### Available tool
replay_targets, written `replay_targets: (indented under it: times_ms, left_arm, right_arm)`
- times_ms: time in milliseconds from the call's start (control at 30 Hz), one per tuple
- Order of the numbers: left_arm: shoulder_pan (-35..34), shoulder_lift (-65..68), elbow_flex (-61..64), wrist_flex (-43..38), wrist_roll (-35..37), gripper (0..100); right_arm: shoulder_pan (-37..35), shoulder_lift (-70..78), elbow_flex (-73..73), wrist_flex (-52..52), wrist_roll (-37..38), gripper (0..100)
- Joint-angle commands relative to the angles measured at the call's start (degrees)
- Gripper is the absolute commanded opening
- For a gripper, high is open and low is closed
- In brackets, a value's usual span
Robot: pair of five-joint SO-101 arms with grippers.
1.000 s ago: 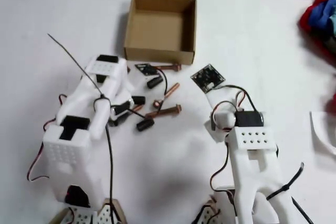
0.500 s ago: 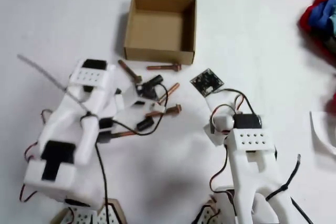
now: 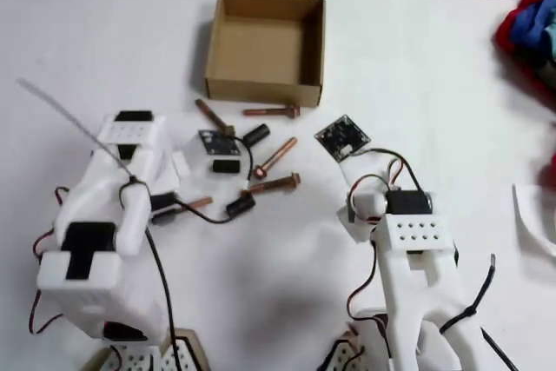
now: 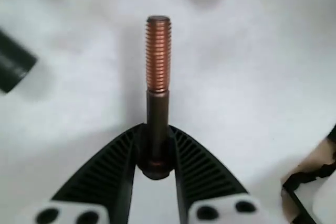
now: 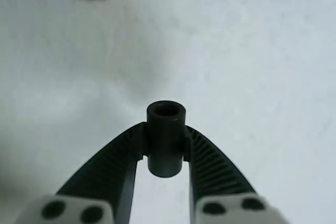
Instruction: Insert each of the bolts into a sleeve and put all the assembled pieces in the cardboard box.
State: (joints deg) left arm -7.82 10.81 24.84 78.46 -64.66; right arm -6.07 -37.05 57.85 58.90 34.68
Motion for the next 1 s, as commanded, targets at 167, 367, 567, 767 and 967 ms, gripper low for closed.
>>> replay_targets:
  times_ms: [167, 367, 567, 767, 967]
  left_arm:
    - [-1.8, 7.5, -7.2, -0.5, -0.8, 2]
    - [-4.4, 8.5, -12.5, -0.5, 7.7, 3]
    - [-6.0, 8.4, -16.8, -0.5, 19.8, 17]
    - [-5.5, 8.4, -17.1, 0.9, 21.8, 17]
    - [-5.5, 8.4, -23.7, 10.7, 39.3, 17]
  right_arm:
    - [0.4, -2.2, -0.4, -0.7, -0.4, 2.2]
    - [0.4, -2.2, -0.4, -0.7, -0.4, 2.2]
    - [0.2, -2.2, -0.4, -0.7, -0.4, 2.2]
    - [0.4, -2.2, -0.4, -0.7, -0.4, 2.2]
    - [0.0, -2.2, -0.4, -0.8, -0.4, 2.2]
